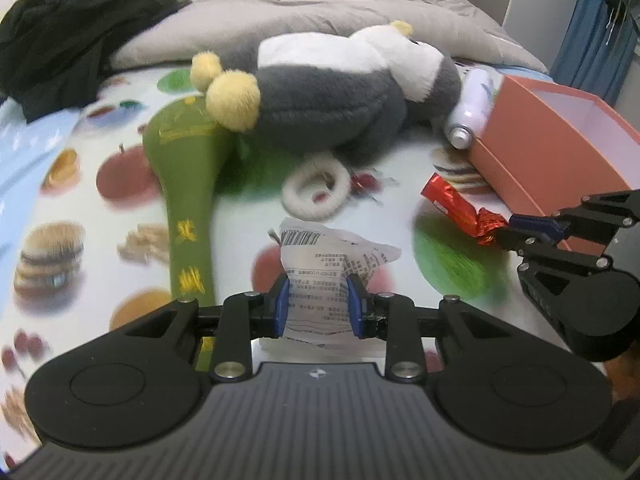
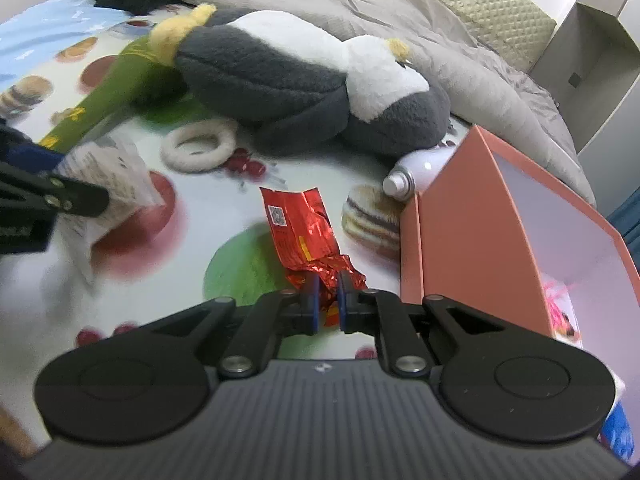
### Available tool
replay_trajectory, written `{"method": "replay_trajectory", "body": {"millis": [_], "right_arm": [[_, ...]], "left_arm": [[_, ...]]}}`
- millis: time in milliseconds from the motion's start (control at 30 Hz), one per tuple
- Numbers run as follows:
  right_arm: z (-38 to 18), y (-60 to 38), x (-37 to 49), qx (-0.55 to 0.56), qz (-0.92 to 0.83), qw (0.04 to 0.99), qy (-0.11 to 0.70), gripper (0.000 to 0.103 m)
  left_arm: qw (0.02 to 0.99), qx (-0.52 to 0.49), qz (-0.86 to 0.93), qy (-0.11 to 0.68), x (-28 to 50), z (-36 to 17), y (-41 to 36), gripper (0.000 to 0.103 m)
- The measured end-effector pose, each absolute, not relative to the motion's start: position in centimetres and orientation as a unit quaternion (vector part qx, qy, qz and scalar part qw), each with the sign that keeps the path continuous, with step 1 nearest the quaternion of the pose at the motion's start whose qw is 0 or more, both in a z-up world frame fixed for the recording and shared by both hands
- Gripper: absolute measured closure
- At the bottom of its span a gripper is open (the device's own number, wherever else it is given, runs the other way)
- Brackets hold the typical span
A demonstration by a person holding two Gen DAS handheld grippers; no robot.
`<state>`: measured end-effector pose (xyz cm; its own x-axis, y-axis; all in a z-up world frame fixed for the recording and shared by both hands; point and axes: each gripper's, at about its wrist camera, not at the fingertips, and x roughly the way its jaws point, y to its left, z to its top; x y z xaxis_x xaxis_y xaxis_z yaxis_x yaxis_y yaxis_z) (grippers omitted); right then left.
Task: Organize soft objects
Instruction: 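Lift the red packet with the right tool while the left tool lifts the white paper packet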
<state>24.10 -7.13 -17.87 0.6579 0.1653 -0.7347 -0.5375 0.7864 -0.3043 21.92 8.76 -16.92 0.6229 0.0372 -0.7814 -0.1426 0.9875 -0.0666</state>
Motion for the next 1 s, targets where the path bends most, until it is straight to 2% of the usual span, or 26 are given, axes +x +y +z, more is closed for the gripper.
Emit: {"method": "replay_trajectory", "body": {"millis": [433,700,733,800,867,933,1000], "right_arm": [[-16.9,-9.9,16.8,-0.204,0.238,0.866,0.39,0.094],[-15.3,-11.1,16.1,-0.137,0.285,0.863,0.395,0.093],[-15.3,-11.3,16.5,-0.129,0.283,0.862,0.4,0.089],[-15.5,-11.8,17.3,-0.115,0.282,0.86,0.409,0.072],[-15.7,-12.3,18.0,-0.103,0.285,0.858,0.414,0.037],[-16.3,-12.5,18.4,-0.099,0.296,0.853,0.419,0.032],[-16.8,-12.4,18.6,-0.105,0.311,0.845,0.421,0.032]], "left_arm": [[0.891,-0.109,0.056,0.436,16.3,-16.9,6.0,0.069],[0.888,-0.125,0.064,0.438,15.9,-16.8,6.3,0.068],[0.887,-0.125,0.066,0.439,16.0,-16.9,6.4,0.069],[0.886,-0.127,0.068,0.441,16.0,-17.1,6.4,0.069],[0.885,-0.128,0.069,0.441,16.0,-17.1,6.4,0.069],[0.885,-0.13,0.069,0.443,16.0,-17.2,6.5,0.069],[0.884,-0.13,0.069,0.444,16.1,-17.2,6.6,0.069]]}}
